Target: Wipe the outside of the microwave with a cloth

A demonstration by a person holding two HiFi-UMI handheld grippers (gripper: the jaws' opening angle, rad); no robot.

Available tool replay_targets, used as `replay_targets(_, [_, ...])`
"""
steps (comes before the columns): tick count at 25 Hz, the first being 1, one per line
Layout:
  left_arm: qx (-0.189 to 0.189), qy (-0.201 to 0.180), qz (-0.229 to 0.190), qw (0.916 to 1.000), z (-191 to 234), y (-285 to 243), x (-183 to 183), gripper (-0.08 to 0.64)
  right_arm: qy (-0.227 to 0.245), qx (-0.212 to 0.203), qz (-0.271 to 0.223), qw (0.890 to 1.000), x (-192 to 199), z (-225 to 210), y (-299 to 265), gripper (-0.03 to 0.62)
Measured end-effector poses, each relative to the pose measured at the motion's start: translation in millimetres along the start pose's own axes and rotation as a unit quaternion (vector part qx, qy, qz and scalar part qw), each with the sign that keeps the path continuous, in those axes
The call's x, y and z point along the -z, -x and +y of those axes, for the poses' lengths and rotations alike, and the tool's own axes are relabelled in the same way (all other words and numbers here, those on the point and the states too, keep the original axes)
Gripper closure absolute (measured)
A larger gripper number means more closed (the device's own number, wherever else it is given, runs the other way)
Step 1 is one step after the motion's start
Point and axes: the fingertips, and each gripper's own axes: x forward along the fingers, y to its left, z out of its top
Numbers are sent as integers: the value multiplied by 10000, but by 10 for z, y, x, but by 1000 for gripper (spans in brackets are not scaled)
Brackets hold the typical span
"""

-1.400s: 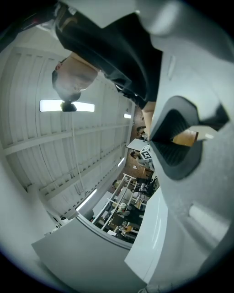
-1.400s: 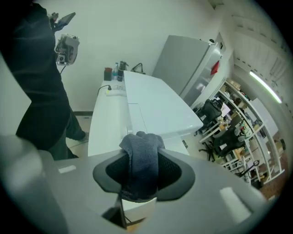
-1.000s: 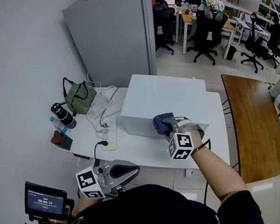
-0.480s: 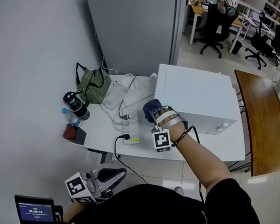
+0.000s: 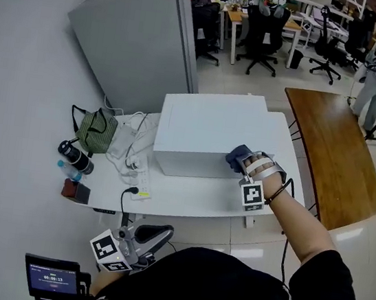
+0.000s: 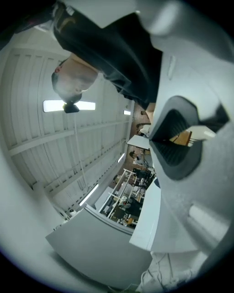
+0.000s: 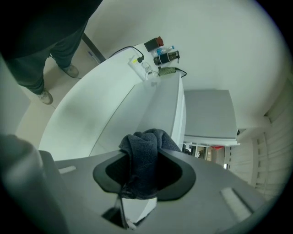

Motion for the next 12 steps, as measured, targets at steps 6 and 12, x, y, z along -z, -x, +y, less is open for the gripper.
replay_targets(6, [143,-42,194,9997,-327,-684,161,557,-35,-139,433,9990,1050,427,297,457])
replay_targets(12, [-7,-8,160,9999,-296,-470,148,557,-2224,-722,153,9722,1057,609,521,457])
